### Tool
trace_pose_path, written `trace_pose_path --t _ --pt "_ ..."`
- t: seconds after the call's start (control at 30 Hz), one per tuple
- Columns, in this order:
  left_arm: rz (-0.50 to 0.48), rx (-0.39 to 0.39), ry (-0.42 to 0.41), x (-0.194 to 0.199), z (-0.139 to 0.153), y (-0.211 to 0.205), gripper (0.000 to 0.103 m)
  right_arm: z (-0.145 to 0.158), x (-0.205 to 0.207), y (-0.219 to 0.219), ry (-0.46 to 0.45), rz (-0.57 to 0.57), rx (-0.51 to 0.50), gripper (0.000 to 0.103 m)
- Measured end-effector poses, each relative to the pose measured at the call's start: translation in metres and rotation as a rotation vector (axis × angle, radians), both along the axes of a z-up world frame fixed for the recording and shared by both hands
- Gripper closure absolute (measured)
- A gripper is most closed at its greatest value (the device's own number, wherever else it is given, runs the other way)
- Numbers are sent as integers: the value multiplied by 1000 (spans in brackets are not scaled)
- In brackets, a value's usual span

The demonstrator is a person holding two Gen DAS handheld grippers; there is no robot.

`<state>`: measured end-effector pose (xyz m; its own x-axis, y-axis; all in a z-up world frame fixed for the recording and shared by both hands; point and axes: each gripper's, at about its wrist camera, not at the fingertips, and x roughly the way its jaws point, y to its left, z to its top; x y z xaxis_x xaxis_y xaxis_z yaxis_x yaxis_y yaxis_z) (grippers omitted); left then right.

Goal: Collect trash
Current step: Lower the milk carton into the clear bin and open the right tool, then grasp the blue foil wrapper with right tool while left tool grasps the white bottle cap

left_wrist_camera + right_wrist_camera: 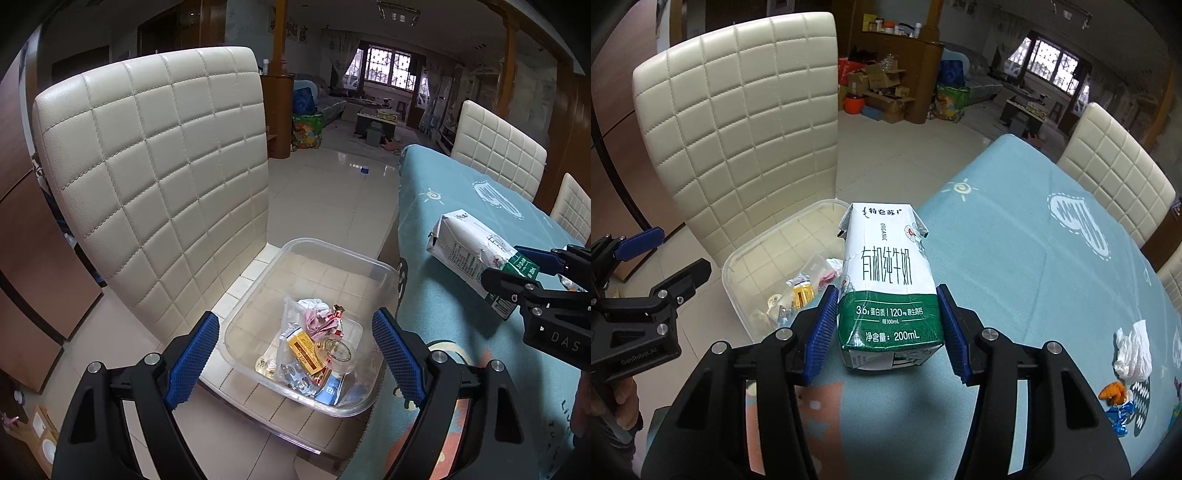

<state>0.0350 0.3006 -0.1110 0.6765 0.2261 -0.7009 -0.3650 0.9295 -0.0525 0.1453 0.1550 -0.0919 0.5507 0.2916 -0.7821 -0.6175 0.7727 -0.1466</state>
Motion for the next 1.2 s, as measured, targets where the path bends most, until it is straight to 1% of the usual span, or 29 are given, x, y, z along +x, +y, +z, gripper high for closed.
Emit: trace_pose_path --t 0.27,0.3,0.33,0.37,0.43,0.47,0.63,0.8,0.9,1.03,1.1,1.2 --pt "17 -12 10 -1 -5 8 20 4 -5 16 -43 28 -6 47" --pt "18 -14 10 -1 -5 8 20 5 -5 17 -57 23 -6 37" --pt "18 -13 10 -1 -5 8 20 8 -6 16 -83 10 -11 13" --pt "18 -13 10 -1 -5 8 20 10 -7 16 -106 -1 -11 6" --pt "17 -12 9 -1 -4 7 20 18 -11 11 -165 -12 3 5" --pt "15 -12 9 -1 -4 7 20 20 -11 10 -171 -10 1 5" --pt "-4 -10 9 3 1 -3 20 24 -6 -5 -152 -37 12 5" --pt "-43 24 1 7 12 -24 20 25 -3 -32 -134 -78 27 5" --pt "-74 37 -3 14 20 -41 20 28 -1 -55 -133 -114 41 5" --pt "-127 58 -5 24 28 -71 20 30 5 -102 -122 -193 67 5" --pt "-154 70 -4 30 30 -87 20 27 8 -124 -113 -232 75 5" --pt "-201 89 3 38 34 -114 20 18 17 -166 -73 -309 93 5"
